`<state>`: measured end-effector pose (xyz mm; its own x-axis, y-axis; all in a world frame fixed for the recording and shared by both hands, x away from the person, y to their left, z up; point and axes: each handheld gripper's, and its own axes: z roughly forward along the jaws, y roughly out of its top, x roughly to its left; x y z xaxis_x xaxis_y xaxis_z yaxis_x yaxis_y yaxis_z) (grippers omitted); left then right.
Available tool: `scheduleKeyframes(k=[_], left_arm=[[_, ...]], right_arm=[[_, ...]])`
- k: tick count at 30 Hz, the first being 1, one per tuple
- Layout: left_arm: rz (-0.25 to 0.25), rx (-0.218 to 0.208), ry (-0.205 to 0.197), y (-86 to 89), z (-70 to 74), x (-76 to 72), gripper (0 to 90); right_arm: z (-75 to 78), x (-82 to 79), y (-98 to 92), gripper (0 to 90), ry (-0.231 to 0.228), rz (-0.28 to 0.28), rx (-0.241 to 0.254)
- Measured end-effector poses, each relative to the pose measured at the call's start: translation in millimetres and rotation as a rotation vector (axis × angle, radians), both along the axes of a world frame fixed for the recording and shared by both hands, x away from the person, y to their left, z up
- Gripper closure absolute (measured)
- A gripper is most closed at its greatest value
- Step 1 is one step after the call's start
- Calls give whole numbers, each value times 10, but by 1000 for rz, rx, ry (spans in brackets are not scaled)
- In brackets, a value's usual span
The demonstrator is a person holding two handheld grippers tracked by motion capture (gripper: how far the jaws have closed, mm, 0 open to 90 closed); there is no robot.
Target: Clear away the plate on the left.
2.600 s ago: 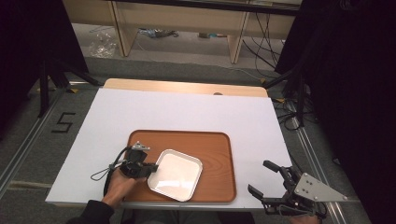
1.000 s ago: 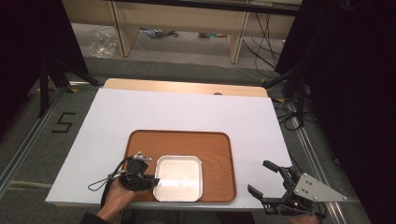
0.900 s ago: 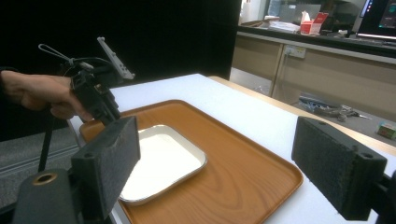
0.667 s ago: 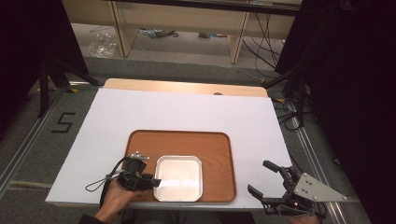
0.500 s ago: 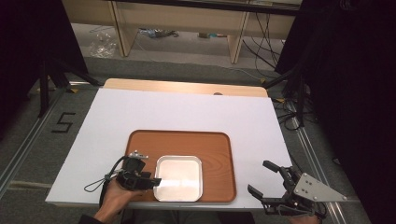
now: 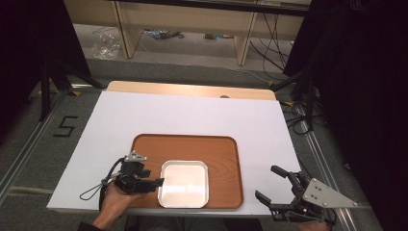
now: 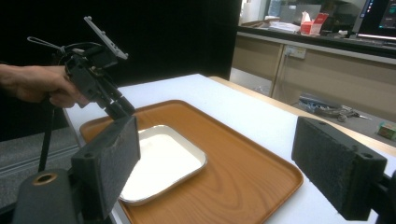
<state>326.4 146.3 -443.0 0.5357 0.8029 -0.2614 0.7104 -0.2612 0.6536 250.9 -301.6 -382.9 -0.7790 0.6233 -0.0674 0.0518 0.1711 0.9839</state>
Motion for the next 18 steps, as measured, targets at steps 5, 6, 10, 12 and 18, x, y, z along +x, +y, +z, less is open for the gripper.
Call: scheduleKeyframes(k=[5, 6, 10, 12, 18], left_arm=[[-8, -1, -37, 57, 57, -12, 345], [4, -9, -48, 62, 64, -17, 345], [23, -21, -69, 112, 102, -28, 340], [42, -38, -89, 124, 125, -37, 332], [89, -65, -163, 170, 203, -84, 285]], right_arm=[[1, 0, -1, 161, -1, 1, -5], [1, -2, -1, 160, 1, -2, -5], [-1, 2, 0, 161, -3, 2, -1], [2, -2, -1, 161, 1, -14, -8], [1, -3, -1, 161, 2, -12, -9]])
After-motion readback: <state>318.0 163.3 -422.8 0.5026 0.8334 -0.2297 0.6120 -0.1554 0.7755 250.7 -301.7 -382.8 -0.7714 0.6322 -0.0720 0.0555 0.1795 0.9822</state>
